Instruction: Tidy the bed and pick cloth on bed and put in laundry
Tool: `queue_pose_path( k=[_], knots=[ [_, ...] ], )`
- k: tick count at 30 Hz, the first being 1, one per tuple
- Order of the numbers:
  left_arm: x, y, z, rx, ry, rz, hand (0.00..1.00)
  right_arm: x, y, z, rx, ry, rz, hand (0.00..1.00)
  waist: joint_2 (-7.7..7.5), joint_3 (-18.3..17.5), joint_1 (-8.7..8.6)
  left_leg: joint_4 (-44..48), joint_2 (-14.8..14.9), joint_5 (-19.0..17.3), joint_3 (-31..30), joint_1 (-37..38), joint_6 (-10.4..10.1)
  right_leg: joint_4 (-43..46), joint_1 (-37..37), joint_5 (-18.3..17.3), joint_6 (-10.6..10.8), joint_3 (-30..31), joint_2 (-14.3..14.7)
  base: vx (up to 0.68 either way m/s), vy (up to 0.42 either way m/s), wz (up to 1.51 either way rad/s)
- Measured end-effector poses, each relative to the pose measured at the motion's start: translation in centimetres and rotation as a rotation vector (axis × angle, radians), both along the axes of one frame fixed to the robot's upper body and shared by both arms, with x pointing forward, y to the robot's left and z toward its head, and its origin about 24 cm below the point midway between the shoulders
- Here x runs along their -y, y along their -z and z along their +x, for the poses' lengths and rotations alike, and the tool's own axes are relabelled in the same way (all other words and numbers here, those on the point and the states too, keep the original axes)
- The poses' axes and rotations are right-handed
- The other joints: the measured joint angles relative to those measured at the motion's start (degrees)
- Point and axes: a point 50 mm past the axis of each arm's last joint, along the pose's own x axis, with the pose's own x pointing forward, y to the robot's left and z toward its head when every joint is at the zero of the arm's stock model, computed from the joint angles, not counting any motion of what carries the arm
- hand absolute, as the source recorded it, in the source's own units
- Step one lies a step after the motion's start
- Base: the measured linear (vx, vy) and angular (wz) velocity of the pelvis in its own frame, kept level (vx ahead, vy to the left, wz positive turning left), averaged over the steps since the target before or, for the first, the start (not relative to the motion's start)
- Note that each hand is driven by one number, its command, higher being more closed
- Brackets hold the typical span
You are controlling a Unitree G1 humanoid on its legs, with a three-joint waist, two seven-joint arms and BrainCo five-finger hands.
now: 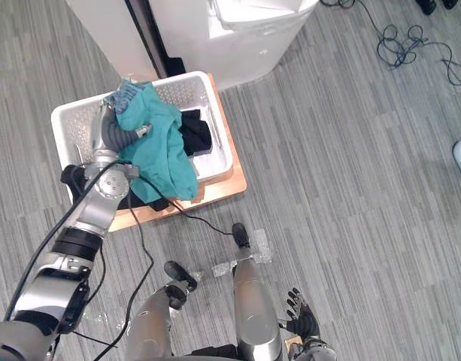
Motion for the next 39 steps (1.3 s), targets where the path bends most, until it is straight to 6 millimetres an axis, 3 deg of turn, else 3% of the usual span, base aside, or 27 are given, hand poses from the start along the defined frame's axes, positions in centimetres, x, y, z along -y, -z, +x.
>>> queue_pose_path(
  k=[4,8,11,14,16,18,21,24,27,29,31,34,36,39],
  knots=[
    [-0.1,-0.7,-0.2,-0.057,0.035,0.127,0.00,0.3,0.2,-0.6,-0.006,0.011,-0.006,0.00,1.13,-0.88,0.04,-0.56,0.22,0.43,0.06,2.32,0.22,-0.74,2.83,-0.13,-0.21,-1.07,-0.06,0.04,-0.012,0.08],
    [0.6,0.1,-0.7,-0.220,0.142,0.284,0.00,1.0,0.5,-1.3,-0.025,0.005,-0.023,0.00,2.63,-2.99,-0.07,-1.66,-0.06,0.57,1.08,5.99,0.01,-0.98,5.77,-0.29,-0.28,-1.13,-0.03,0.05,0.021,-0.04],
    [1.8,3.5,-1.5,-0.506,0.303,0.377,0.00,1.7,0.8,-2.5,-0.053,0.011,-0.046,0.00,4.48,-6.89,-0.78,-4.54,-1.58,1.30,1.69,9.65,-0.46,-1.24,8.11,-1.08,0.10,-1.13,-0.48,0.06,0.048,-0.03],
    [2.8,8.6,-4.0,-0.867,0.502,0.461,0.00,3.0,1.1,-3.6,-0.085,0.034,-0.069,0.00,6.59,-9.38,-2.97,-7.24,-3.05,1.75,1.62,13.35,-0.64,-2.81,11.53,-1.87,0.84,-1.18,-1.19,0.04,0.036,0.02],
    [2.6,12.5,-6.2,-1.087,0.561,0.454,0.00,4.2,1.5,-4.8,-0.124,0.069,-0.089,0.00,7.99,-10.34,-4.51,-8.54,-3.83,1.75,1.52,15.89,-0.69,-4.18,14.03,-1.85,1.12,-1.14,-1.25,0.03,0.034,-0.04],
    [1.6,14.2,-7.2,-1.149,0.528,0.387,0.00,5.1,2.0,-6.1,-0.180,0.098,-0.108,0.00,8.64,-10.76,-5.75,-9.53,-4.60,1.91,1.22,17.48,-0.77,-5.94,16.12,-1.40,1.70,-1.24,-1.59,0.00,0.013,0.02],
    [0.8,12.7,-6.4,-0.970,0.451,0.195,0.00,6.1,2.4,-7.4,-0.235,0.121,-0.137,0.00,9.25,-11.58,-6.70,-11.00,-5.75,1.81,0.06,18.18,-1.08,-9.38,18.16,0.12,2.31,-2.16,-2.72,-0.04,0.025,0.14],
    [-0.4,8.9,-5.8,-0.743,0.409,0.031,0.00,6.4,2.7,-8.7,-0.256,0.168,-0.143,0.00,9.29,-13.03,-6.53,-12.06,-6.59,1.87,-1.28,18.29,-1.10,-11.23,19.61,0.98,2.58,-2.73,-3.33,0.00,0.008,0.12],
    [-3.1,5.0,-5.7,-0.553,0.355,-0.063,0.00,6.6,2.8,-9.7,-0.258,0.239,-0.145,0.00,8.85,-14.48,-6.19,-12.33,-6.73,1.99,-3.16,18.95,-1.06,-11.55,21.24,0.91,2.51,-4.24,-3.43,0.03,-0.016,0.21],
    [-5.2,3.0,-6.1,-0.430,0.325,-0.163,0.00,6.4,2.9,-9.9,-0.257,0.266,-0.137,0.00,8.41,-15.76,-4.00,-12.26,-6.91,2.51,-3.80,18.89,-0.33,-11.79,21.65,0.80,2.52,-5.06,-3.37,0.05,-0.021,0.19],
    [-6.9,2.3,-7.0,-0.337,0.306,-0.230,0.00,6.1,3.0,-9.9,-0.257,0.265,-0.129,0.00,7.74,-16.47,-2.92,-12.01,-6.91,2.64,-5.87,18.52,-0.27,-12.50,22.96,0.76,2.44,-7.07,-3.43,0.03,-0.036,0.43],
    [-9.6,4.2,-9.4,-0.266,0.218,-0.393,0.00,5.7,3.1,-9.5,-0.243,0.272,-0.108,0.00,6.70,-18.01,-0.06,-11.23,-6.63,2.63,-8.75,17.81,-0.28,-12.89,23.58,0.30,1.76,-8.94,-3.38,0.03,-0.057,0.34],
    [-10.2,7.2,-11.1,-0.264,0.160,-0.547,0.00,5.4,3.2,-9.3,-0.237,0.272,-0.093,0.00,6.26,-18.24,1.54,-11.17,-6.64,2.63,-10.47,17.87,-0.28,-12.91,24.94,0.03,1.47,-10.32,-3.39,0.02,-0.054,0.37],
    [-9.5,14.2,-15.2,-0.372,0.042,-0.822,0.00,3.9,3.5,-8.4,-0.233,0.222,-0.070,0.00,4.80,-19.04,4.32,-11.01,-6.48,2.51,-11.60,17.80,-0.40,-12.60,25.19,-0.77,1.02,-11.49,-3.38,-0.02,-0.038,0.22]
  ],
)
